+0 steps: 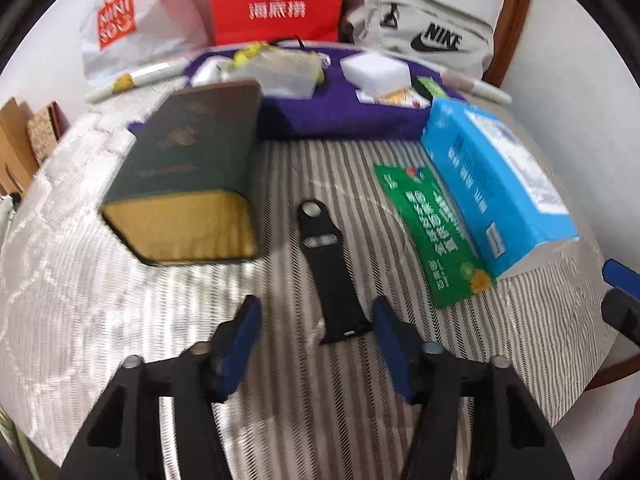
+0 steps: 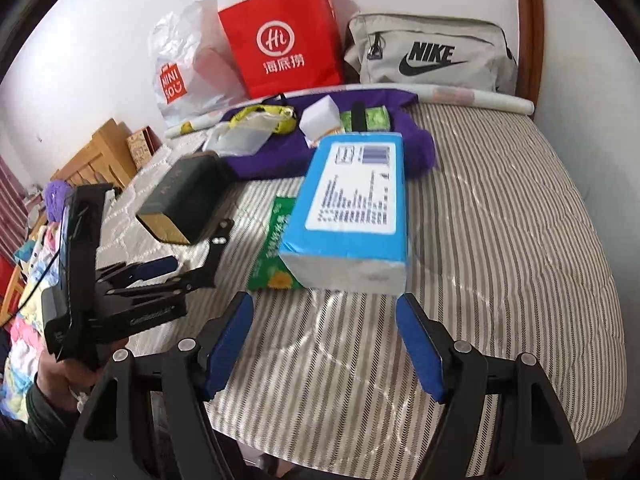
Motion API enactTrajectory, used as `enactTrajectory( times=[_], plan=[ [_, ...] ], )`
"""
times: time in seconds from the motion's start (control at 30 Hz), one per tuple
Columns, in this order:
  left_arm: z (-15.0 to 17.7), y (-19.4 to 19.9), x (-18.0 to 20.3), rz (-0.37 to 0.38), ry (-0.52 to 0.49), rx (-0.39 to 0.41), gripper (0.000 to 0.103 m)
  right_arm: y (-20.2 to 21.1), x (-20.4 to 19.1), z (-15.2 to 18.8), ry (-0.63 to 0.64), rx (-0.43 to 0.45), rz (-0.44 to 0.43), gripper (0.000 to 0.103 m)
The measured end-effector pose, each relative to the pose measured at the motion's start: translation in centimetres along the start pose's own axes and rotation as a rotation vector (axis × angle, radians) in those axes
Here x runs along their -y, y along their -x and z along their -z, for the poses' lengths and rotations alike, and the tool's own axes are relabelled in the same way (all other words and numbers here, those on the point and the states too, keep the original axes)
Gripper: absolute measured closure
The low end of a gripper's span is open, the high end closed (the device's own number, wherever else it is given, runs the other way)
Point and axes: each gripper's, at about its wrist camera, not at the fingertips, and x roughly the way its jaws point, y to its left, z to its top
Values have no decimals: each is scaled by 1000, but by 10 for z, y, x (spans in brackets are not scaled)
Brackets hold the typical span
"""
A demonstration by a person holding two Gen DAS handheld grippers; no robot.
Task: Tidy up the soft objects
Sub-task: 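Grasp the black watch strap with the left tool, then lift the black strap with the left tool while the right approaches the green snack packet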
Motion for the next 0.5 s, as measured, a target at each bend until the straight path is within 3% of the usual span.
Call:
enactTrajectory(
  times=[0.1,0.17,0.2,0.4,0.5],
  plan=[
    [0,-2,7,-23,-35,39,53,-8,2,4,3,-18,15,30],
    [0,-2,11,-54,-86,52,79,-12,4,6,-1,-25,12,30],
    [1,-1,11,-31,-97,48,81,-15,3,6,-3,-29,10,30],
    [9,9,5,5,-116,9,81,-21,0,9,7,-38,3,30],
    [2,5,7,37,-106,0,68,-22,-1,8,9,-36,-4,30]
  ],
)
